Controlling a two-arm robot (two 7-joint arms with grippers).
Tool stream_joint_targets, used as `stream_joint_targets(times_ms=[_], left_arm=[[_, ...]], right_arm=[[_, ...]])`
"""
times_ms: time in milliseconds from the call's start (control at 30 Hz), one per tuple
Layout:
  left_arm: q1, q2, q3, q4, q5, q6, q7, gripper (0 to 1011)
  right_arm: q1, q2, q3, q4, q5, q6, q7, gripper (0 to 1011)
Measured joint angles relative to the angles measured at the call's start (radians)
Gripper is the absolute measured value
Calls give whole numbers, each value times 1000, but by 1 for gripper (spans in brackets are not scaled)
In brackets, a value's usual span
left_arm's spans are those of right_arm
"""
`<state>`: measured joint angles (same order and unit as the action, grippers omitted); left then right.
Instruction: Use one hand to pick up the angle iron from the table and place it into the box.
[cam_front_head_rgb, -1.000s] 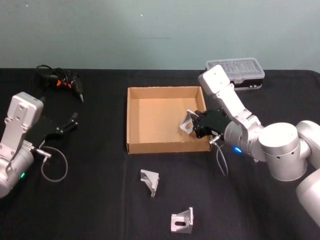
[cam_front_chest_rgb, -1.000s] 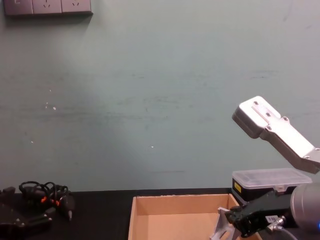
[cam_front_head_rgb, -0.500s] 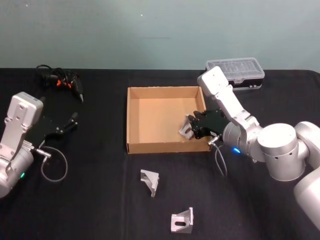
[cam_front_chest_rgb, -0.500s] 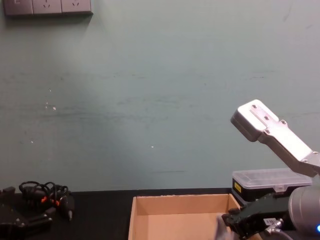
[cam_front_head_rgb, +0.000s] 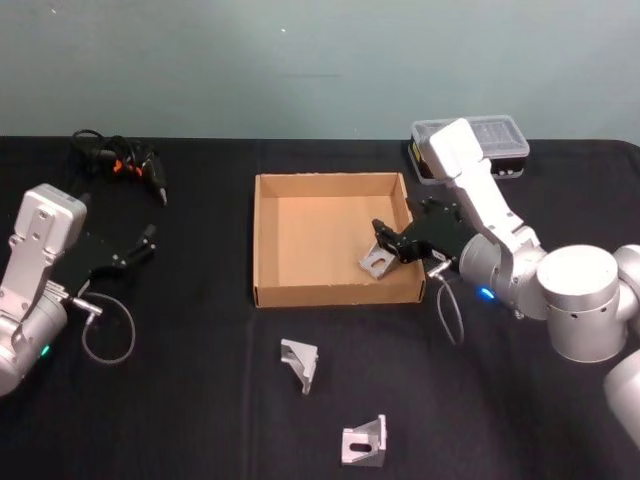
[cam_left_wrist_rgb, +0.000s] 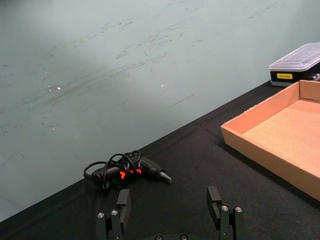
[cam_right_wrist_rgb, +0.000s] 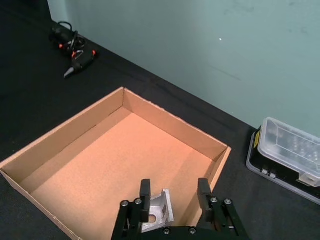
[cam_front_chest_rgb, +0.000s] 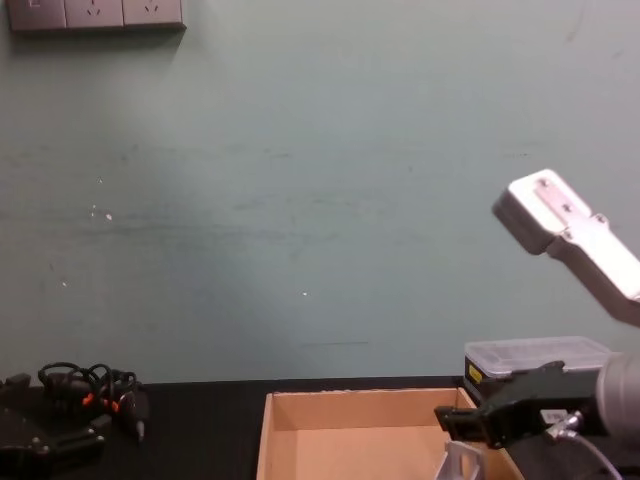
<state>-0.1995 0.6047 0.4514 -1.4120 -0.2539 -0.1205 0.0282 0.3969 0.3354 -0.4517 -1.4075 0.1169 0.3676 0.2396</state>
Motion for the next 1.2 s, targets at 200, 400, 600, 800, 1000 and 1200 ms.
stream_joint_targets(times_ms=[200,400,600,800,1000,1200], left_arm=[[0,0,0,0,0,0,0,1000],[0,0,0,0,0,0,0,1000],[0,0,0,0,0,0,0,1000],[0,0,0,0,0,0,0,1000],[0,0,0,0,0,0,0,1000],[0,0,0,0,0,0,0,1000]], right_arm=[[-37,21,31,-63,10,-8,23,788],[-81,58,66,-139,21,-20,62,940],[-119,118,102,-206,33,-45,125,1003],[-146,184,134,-260,55,-73,188,1003],[-171,264,152,-311,74,-116,250,1002],[-192,342,156,-359,96,-145,314,1002]])
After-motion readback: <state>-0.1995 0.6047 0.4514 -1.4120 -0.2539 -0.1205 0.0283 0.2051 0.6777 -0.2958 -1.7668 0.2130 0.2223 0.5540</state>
